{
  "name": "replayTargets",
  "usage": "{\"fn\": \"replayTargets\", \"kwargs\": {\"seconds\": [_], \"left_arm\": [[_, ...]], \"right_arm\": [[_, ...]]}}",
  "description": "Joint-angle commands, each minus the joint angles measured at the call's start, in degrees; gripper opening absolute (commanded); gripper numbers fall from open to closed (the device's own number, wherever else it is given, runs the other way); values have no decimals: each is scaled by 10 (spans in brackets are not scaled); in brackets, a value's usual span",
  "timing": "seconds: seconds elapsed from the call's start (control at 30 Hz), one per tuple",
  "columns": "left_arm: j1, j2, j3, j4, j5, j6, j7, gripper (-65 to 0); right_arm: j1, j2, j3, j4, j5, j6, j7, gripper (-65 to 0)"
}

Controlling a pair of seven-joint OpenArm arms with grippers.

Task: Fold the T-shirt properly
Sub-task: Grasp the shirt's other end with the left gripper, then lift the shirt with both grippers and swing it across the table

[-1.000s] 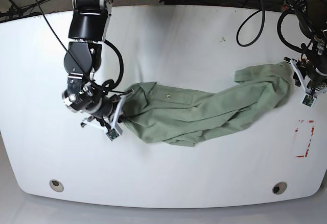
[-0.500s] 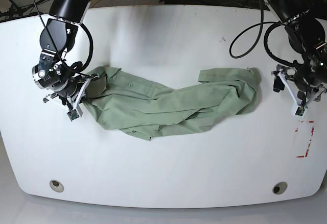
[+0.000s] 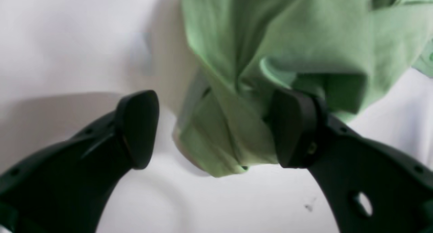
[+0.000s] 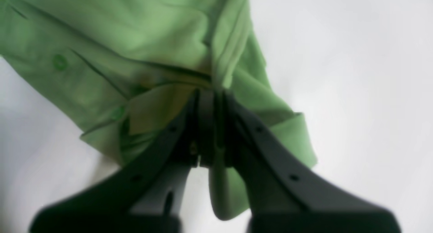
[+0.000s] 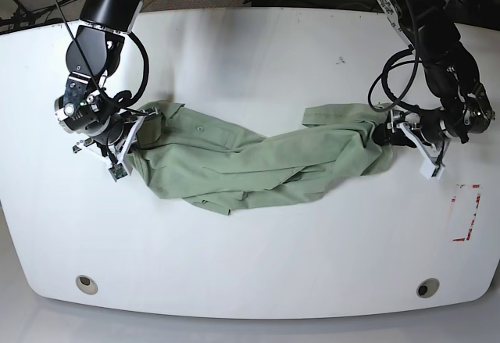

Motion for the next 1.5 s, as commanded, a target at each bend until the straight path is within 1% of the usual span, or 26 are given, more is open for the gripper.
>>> {"fn": "replayTargets", "kwargs": {"seconds": [0.0, 0.03, 0.2, 0.27, 0.3, 0.37, 0.4, 0.47, 0.5, 0.57, 0.6, 0.67, 0.7, 0.77, 0.9, 1.03, 1.1, 1.17, 1.33, 1.47], "left_arm": [[-12, -5, -1, -5, -27, -1, -6, -164], [-9, 1, -1, -15, -28, -1, -6, -164], [-1, 9, 1, -34, -31, -1, -6, -164], [-1, 21, 8, -34, -31, -1, -5, -164], [2, 27, 20, -33, -31, -1, -5, -171], [5, 28, 29, -29, -31, -1, -7, -175], [5, 28, 29, -30, -31, -1, -8, -192], [2, 28, 25, -33, -27, -1, -10, -285], [2, 28, 24, -33, -27, -1, -13, -381], [2, 28, 27, -33, -27, -1, -40, -608], [2, 28, 27, -32, -27, -1, -51, -650], [2, 28, 27, -28, -27, -1, -57, -646], [2, 27, 27, -27, -31, -1, -57, -625], [2, 26, 27, -3, -32, -1, -56, -650], [6, 24, 27, 82, -27, -1, -56, -650], [3, 2, 45, 149, -30, -1, -56, -650], [1, -9, 58, 177, -31, -1, -56, -650], [-4, -14, 61, 207, -31, -1, -56, -650], [-51, -18, 58, 249, -27, -1, -56, -650], [-98, -47, 57, 268, -27, -1, -49, -650]], "right_arm": [[10, 6, 2, 11, 5, -1, 10, -650], [10, 6, 2, 11, 5, -1, 10, -650], [10, 5, 2, 11, 5, -1, 10, -650], [10, 5, 1, 11, 6, -1, 10, -650], [10, 5, 1, 11, 6, -1, 10, -650], [10, 5, 1, 11, 6, -1, 10, -650], [10, 5, 1, 11, 6, -1, 10, -650], [10, 5, 2, 11, 6, -1, 10, -650], [10, 5, 2, 11, 6, -1, 10, -650], [10, 5, 2, 10, 5, -1, 10, -650], [10, 5, 3, 9, 5, -1, 10, -650], [10, 5, 3, 10, 5, -1, 10, -650], [10, 5, 3, 11, 5, -1, 10, -650], [12, 7, 4, 21, 5, -1, 9, -650], [16, 9, 3, 63, 1, -1, 8, -650], [64, 12, 3, 57, -1, -1, -15, -650], [94, 29, 3, 43, -1, -1, -23, -650], [125, 36, 3, 24, -1, -1, -27, -650], [222, 58, -2, -36, 0, -1, -31, -650], [299, 78, -2, -75, 5, -1, -54, -650]]}}
